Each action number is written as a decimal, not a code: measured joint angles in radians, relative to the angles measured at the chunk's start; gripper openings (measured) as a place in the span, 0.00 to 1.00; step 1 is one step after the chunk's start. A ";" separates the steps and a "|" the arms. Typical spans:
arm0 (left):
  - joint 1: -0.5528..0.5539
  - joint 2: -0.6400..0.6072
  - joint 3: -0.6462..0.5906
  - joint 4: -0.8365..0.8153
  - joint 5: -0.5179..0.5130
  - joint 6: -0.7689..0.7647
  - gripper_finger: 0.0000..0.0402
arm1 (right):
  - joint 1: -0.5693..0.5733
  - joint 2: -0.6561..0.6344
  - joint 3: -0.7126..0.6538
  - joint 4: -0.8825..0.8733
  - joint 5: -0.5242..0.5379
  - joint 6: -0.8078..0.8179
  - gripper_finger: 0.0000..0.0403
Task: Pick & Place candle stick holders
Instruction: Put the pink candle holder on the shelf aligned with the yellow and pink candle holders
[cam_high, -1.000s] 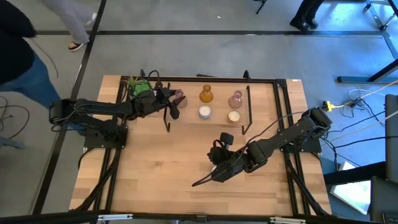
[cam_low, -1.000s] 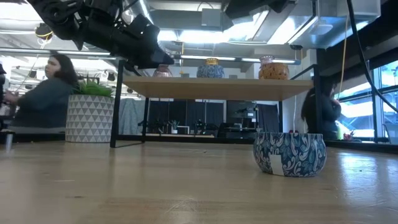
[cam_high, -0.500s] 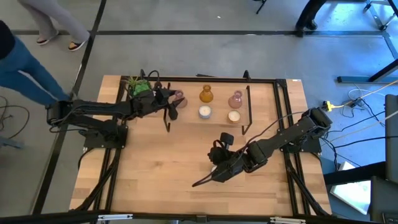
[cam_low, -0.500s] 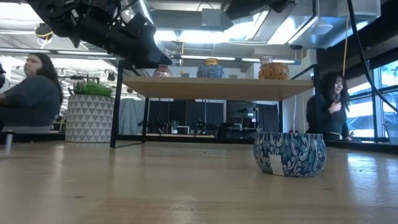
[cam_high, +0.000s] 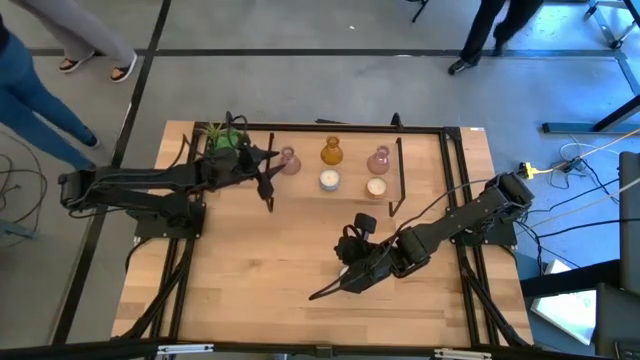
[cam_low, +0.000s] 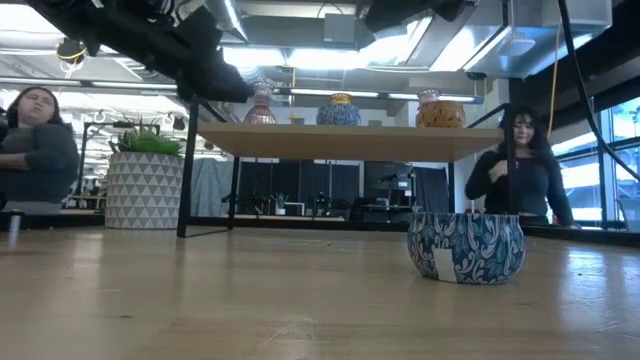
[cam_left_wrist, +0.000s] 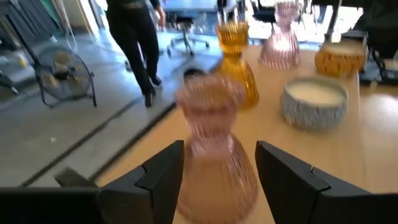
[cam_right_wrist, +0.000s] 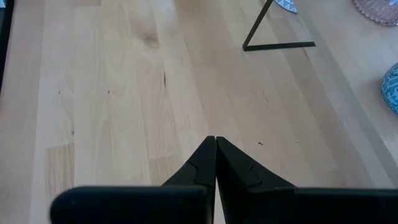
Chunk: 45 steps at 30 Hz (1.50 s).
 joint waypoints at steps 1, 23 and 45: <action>-0.002 0.000 0.000 -0.025 0.005 -0.007 0.48 | 0.000 0.000 0.000 0.000 0.000 0.000 0.02; -0.047 0.064 0.000 -0.038 0.103 -0.057 0.01 | 0.000 0.000 0.000 0.000 0.000 0.003 0.03; -0.036 0.174 0.001 0.116 0.067 -0.032 0.00 | 0.000 0.000 0.000 0.010 0.001 0.003 0.03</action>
